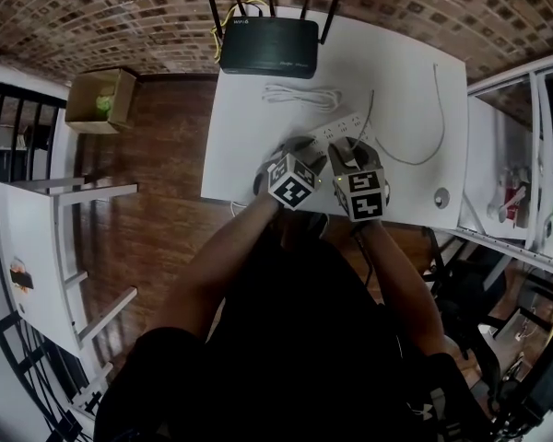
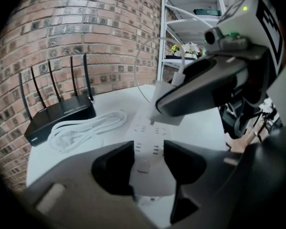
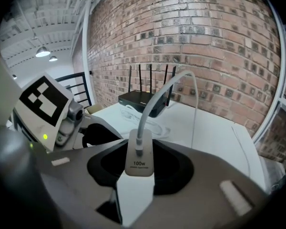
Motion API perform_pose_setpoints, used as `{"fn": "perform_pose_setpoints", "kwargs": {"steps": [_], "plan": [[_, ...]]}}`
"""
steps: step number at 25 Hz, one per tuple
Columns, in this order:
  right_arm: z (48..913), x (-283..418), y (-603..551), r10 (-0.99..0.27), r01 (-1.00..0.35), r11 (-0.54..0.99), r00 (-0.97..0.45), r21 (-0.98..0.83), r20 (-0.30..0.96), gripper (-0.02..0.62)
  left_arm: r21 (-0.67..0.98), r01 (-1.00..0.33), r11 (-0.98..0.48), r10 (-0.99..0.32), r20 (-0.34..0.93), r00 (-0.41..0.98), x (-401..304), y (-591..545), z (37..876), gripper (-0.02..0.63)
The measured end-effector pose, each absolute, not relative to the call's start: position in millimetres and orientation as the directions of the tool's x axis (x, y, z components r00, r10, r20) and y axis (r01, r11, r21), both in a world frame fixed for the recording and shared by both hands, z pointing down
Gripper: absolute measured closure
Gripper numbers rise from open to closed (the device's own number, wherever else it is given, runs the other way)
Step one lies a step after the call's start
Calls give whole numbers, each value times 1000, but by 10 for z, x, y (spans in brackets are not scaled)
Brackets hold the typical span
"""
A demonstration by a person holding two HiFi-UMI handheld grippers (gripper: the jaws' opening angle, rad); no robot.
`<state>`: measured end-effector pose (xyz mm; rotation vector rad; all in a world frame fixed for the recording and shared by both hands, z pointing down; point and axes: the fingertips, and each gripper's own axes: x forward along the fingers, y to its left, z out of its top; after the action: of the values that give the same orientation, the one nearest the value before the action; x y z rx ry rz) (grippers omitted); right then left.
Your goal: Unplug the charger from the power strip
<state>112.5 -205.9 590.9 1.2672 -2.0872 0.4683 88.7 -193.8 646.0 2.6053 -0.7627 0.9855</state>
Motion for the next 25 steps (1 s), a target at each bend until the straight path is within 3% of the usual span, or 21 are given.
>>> {"fn": "perform_pose_setpoints", "kwargs": {"steps": [16, 25], "plan": [[5804, 1288, -1955, -661, -914, 381, -376, -141, 649, 456, 39, -563, -826, -395, 673, 626, 871, -1915, 6424, 422], [5696, 1498, -1903, -694, -924, 317, -380, -214, 612, 456, 72, -596, -800, -456, 574, 681, 861, -1630, 6033, 426]]}}
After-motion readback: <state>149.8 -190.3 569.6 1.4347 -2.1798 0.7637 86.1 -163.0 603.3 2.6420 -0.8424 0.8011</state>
